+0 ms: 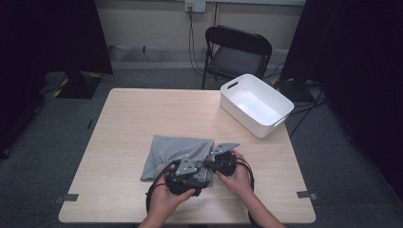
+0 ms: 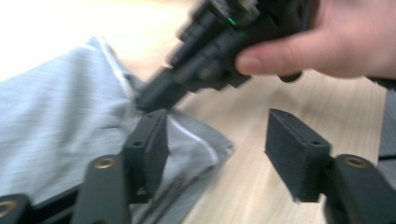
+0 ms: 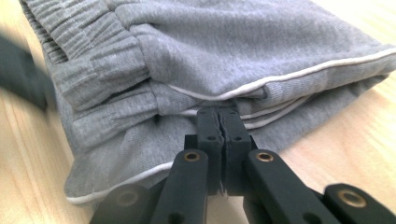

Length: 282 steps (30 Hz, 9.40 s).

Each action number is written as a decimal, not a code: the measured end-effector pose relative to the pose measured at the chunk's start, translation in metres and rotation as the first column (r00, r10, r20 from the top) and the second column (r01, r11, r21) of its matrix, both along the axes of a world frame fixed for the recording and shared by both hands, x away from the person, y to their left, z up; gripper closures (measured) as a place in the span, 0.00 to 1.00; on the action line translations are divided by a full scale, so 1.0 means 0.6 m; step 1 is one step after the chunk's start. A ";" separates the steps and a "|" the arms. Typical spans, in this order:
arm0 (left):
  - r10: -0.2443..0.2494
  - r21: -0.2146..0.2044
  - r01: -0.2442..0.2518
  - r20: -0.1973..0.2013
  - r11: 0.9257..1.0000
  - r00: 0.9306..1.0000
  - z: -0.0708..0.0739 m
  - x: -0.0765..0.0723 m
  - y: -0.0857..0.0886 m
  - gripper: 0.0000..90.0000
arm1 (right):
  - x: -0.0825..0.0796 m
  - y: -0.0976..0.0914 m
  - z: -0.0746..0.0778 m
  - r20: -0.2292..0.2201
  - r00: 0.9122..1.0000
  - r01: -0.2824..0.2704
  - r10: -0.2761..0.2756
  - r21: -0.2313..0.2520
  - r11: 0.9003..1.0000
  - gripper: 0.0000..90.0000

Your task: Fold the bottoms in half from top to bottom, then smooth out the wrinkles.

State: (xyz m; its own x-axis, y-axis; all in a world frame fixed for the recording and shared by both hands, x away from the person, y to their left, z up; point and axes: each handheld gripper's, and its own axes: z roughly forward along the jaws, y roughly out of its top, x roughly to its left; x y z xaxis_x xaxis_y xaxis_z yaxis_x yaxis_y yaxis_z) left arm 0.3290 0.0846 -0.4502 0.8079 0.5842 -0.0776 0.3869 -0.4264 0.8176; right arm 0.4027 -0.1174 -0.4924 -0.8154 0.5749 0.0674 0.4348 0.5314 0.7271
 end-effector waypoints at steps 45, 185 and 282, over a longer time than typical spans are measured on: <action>0.410 0.187 -0.387 -0.104 0.903 0.906 -0.074 0.073 0.234 1.00 | 0.005 -0.040 0.012 -0.017 0.998 0.057 -0.057 0.051 0.997 0.99; 0.255 0.077 -0.252 -0.037 0.965 0.966 -0.041 0.116 0.129 0.20 | 0.048 0.004 -0.002 0.068 0.988 0.138 -0.139 0.021 0.990 0.25; 0.307 0.158 -0.299 -0.024 0.941 0.952 -0.096 0.040 0.296 0.18 | -0.013 -0.172 -0.011 0.052 0.967 0.242 -0.248 0.095 0.966 0.21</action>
State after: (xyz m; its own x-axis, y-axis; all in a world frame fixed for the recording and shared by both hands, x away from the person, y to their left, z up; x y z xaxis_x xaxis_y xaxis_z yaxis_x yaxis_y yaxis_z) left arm 0.3531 0.2620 -0.5078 0.5884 0.8086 -0.0036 0.5536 -0.3996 0.7306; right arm 0.3948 -0.2203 -0.4989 -0.6546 0.7518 0.0795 0.4957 0.3474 0.7960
